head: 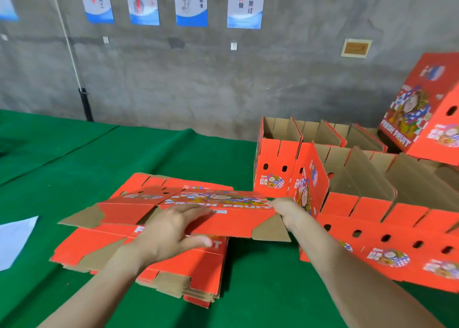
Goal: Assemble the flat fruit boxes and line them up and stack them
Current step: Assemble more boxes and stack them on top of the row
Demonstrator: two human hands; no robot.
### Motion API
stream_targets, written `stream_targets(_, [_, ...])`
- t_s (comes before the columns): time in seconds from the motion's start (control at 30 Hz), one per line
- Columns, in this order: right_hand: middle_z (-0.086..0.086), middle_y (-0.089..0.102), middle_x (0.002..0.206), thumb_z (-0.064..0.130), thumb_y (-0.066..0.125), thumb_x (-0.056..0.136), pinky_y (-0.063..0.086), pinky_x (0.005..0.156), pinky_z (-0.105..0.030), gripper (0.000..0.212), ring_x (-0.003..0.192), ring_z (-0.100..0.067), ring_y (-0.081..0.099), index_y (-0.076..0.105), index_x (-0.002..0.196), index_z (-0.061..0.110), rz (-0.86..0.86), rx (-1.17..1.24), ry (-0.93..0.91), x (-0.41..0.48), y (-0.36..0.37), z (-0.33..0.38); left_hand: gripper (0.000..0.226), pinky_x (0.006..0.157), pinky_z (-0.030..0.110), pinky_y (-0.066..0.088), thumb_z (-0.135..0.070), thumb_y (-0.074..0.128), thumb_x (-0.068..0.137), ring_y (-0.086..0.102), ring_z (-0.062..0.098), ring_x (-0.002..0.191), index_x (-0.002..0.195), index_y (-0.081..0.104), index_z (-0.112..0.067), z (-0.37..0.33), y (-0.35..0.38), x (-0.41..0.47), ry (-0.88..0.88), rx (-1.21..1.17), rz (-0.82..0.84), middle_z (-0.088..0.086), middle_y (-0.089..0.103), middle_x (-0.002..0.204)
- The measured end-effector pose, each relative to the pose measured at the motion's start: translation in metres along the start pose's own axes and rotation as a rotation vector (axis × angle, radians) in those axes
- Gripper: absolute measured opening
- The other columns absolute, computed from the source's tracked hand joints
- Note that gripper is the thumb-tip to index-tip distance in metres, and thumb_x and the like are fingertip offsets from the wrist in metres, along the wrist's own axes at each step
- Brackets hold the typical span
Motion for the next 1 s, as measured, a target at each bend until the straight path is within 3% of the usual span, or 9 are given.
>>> stream_targets(0.07, [-0.016, 0.056, 0.116, 0.01, 0.054, 0.096, 0.047, 0.08, -0.032, 0.029, 0.099, -0.027, 0.057, 0.052, 0.121, -0.004, 0.001, -0.044, 0.046, -0.014, -0.015, 0.006, 0.062, 0.094, 0.028, 0.048, -0.062, 0.054, 0.082, 0.06, 0.017, 0.117, 0.129, 0.06, -0.021, -0.017, -0.028, 0.001, 0.114, 0.045, -0.097, 0.0, 0.062, 0.128])
stream_targets(0.17, [-0.015, 0.062, 0.076, 0.001, 0.048, 0.094, 0.045, 0.042, -0.024, 0.008, 0.057, -0.017, 0.054, 0.054, 0.089, -0.001, 0.106, 0.116, 0.109, -0.034, -0.031, 0.001, 0.028, 0.063, 0.027, 0.051, -0.016, 0.062, 0.079, 0.071, 0.022, 0.079, 0.105, 0.073, -0.014, -0.039, -0.064, 0.009, 0.224, 0.102, -0.254, 0.004, 0.075, 0.093])
stream_targets(0.23, [-0.015, 0.061, 0.055, 0.002, 0.039, 0.094, 0.033, 0.032, -0.017, 0.024, 0.038, -0.014, 0.044, 0.054, 0.076, -0.003, 0.126, 0.219, 0.081, -0.04, -0.038, 0.0, 0.02, 0.055, 0.029, 0.046, -0.017, 0.062, 0.082, 0.068, 0.028, 0.067, 0.097, 0.074, -0.012, -0.052, -0.082, 0.018, 0.226, 0.127, -0.283, 0.007, 0.073, 0.076])
stream_targets(0.37, [-0.013, 0.061, 0.054, 0.013, 0.029, 0.1, 0.031, 0.037, -0.015, 0.038, 0.043, -0.017, 0.041, 0.057, 0.08, -0.005, -0.049, 0.044, -0.025, -0.063, -0.067, 0.006, 0.013, 0.052, 0.03, 0.038, -0.022, 0.072, 0.084, 0.052, 0.03, 0.054, 0.087, 0.066, -0.011, -0.069, -0.115, 0.033, 0.16, 0.077, -0.357, 0.002, 0.055, 0.05])
stream_targets(0.5, [-0.011, 0.061, 0.06, 0.021, 0.037, 0.101, 0.034, 0.039, -0.021, 0.037, 0.039, -0.016, 0.045, 0.06, 0.079, 0.002, -0.218, 0.005, -0.262, -0.092, -0.099, 0.015, 0.015, 0.056, 0.028, 0.037, -0.021, 0.075, 0.079, 0.054, 0.019, 0.059, 0.081, 0.062, -0.017, -0.093, -0.137, 0.044, 0.162, -0.013, -0.387, -0.01, 0.053, 0.057])
stream_targets(0.67, [0.0, 0.066, 0.07, 0.003, 0.053, 0.09, 0.047, 0.054, -0.032, 0.02, 0.05, -0.013, 0.06, 0.06, 0.076, 0.016, -0.465, 0.018, -0.976, -0.167, -0.127, 0.037, 0.033, 0.059, 0.029, 0.033, -0.023, 0.075, 0.079, 0.05, 0.013, 0.064, 0.065, 0.046, -0.028, -0.137, -0.126, 0.07, 0.172, -0.062, -0.298, -0.012, 0.052, 0.064])
stream_targets(0.77, [0.006, 0.066, 0.074, 0.003, 0.061, 0.086, 0.052, 0.06, -0.033, 0.01, 0.062, -0.02, 0.065, 0.067, 0.091, 0.01, -0.488, -0.166, -1.232, -0.206, -0.118, 0.039, 0.021, 0.061, 0.03, 0.038, -0.024, 0.075, 0.079, 0.055, 0.016, 0.069, 0.071, 0.056, -0.021, -0.173, -0.112, 0.082, 0.208, -0.102, -0.242, -0.006, 0.059, 0.071])
stream_targets(0.9, [0.003, 0.067, 0.084, 0.002, 0.065, 0.083, 0.054, 0.067, -0.032, 0.021, 0.066, -0.014, 0.064, 0.066, 0.103, 0.008, -0.557, -0.194, -1.208, -0.22, -0.126, 0.026, 0.031, 0.059, 0.028, 0.033, -0.02, 0.073, 0.079, 0.049, 0.013, 0.065, 0.063, 0.047, -0.025, -0.218, -0.096, 0.09, 0.263, -0.137, -0.22, -0.013, 0.051, 0.064])
stream_targets(1.0, [0.004, 0.064, 0.083, 0.008, 0.071, 0.08, 0.053, 0.069, -0.036, 0.021, 0.065, -0.018, 0.063, 0.061, 0.098, 0.015, -0.535, -0.16, -1.058, -0.215, -0.145, 0.015, 0.019, 0.062, 0.031, 0.042, -0.02, 0.071, 0.08, 0.052, 0.017, 0.067, 0.069, 0.056, -0.017, -0.244, -0.085, 0.098, 0.278, -0.166, -0.168, -0.005, 0.056, 0.067])
Point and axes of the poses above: each hand's wrist, its own x-axis towards the middle knuckle, its own y-axis out of the palm, z = x × y, the point moved 6 cm from there along x, towards the middle knuckle
